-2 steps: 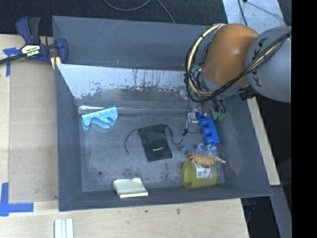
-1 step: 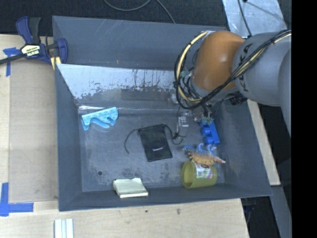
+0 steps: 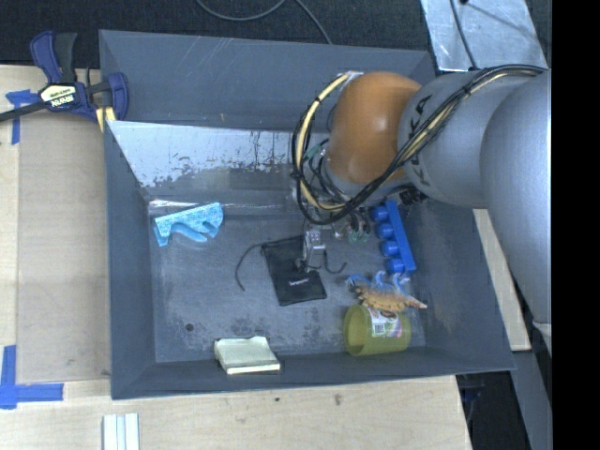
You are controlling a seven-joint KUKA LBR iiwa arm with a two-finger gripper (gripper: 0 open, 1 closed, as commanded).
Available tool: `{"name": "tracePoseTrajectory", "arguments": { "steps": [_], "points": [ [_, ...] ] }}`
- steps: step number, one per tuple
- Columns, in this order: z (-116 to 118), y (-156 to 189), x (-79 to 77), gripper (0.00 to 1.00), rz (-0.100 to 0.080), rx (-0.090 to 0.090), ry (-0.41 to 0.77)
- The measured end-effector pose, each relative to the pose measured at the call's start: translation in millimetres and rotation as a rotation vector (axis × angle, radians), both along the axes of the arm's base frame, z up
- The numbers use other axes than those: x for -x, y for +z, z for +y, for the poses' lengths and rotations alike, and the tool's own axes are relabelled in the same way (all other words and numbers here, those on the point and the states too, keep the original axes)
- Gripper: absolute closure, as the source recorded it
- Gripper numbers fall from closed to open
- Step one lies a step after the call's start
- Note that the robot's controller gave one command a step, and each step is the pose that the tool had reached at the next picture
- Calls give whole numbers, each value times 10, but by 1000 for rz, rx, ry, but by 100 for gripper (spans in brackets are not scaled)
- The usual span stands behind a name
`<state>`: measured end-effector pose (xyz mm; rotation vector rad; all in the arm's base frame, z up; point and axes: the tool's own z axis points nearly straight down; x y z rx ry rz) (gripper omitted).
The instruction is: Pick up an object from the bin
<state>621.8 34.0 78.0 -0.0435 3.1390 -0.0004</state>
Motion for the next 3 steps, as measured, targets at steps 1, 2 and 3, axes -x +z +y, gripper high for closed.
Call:
{"name": "tracePoseTrajectory", "arguments": {
  "steps": [1,2,3],
  "points": [
    [406,-96,18,100,-3,-2,-55],
    [341,-90,30,100,-1,-1,-81],
    [359,1631,24,100,-12,-3,-115]
  ]
}}
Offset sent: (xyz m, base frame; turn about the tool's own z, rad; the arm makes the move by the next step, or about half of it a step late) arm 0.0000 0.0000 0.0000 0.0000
